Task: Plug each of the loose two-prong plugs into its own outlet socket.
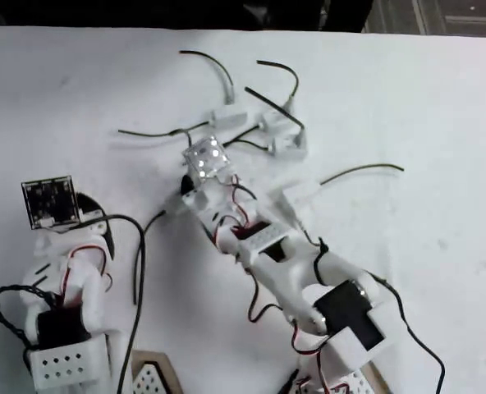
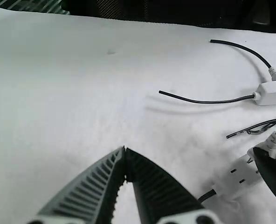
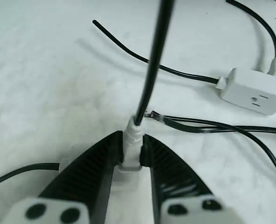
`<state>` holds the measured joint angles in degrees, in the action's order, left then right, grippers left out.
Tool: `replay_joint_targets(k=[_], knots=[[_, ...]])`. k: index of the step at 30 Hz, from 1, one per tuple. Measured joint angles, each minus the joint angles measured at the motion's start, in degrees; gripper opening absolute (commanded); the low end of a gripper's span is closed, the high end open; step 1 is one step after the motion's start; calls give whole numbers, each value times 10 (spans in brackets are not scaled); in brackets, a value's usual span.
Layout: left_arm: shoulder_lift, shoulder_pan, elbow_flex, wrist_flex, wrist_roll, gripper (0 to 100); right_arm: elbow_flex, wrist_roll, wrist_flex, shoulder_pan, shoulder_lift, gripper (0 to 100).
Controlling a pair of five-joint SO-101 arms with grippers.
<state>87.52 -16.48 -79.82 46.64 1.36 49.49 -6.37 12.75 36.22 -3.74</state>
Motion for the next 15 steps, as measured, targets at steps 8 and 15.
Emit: replay_joint_targets(k=[8, 15], knots=[[0, 0, 0, 0, 0, 22, 0, 0, 0, -10, 0, 17], [0, 0, 0, 0, 0, 22, 3, 0, -25, -5, 0, 17]])
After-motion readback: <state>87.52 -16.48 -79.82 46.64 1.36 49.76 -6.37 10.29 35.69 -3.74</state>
